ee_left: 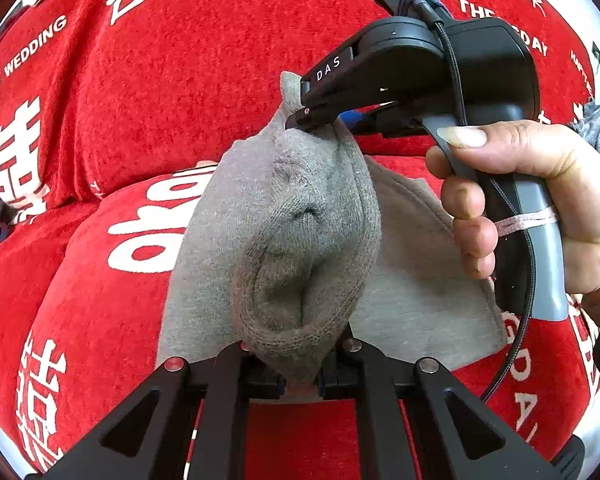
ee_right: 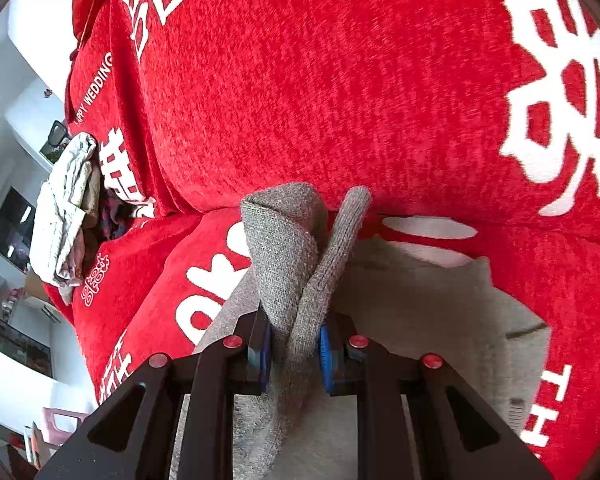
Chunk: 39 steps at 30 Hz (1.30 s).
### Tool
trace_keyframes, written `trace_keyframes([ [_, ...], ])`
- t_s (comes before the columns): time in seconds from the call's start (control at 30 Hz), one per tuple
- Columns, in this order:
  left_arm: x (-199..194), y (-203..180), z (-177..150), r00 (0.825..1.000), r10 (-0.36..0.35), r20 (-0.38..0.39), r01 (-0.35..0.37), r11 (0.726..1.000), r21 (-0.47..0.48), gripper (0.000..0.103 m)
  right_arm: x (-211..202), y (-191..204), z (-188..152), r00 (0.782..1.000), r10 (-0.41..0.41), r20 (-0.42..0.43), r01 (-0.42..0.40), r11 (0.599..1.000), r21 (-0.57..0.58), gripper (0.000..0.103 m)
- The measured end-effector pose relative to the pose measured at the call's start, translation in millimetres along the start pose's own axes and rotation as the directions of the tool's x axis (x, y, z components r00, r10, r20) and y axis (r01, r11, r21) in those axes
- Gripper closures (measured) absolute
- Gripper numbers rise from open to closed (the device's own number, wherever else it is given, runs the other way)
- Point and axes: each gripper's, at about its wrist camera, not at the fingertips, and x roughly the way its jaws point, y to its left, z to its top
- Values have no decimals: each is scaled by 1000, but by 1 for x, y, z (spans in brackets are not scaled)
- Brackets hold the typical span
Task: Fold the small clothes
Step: 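Lift the sweater end with both grippers and fold it over the rest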
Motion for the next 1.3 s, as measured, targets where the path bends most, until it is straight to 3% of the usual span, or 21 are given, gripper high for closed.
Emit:
trace_keyframes([
  [0.77,-3,-85,4,999,-48,-2,48,989,137,92,-53,-56,-11,999,-36,11,36,999,-12,83],
  [1.03,18,-111,-3,999,-33,-39,40,979,198,92,-50,-86,-26,999,-53,-1,53,998,31,83],
  [1.3,34,-114,-7,999,3,-52,8,976,216,92,-36,-100,-35,999,-40,4,39,997,69,83],
])
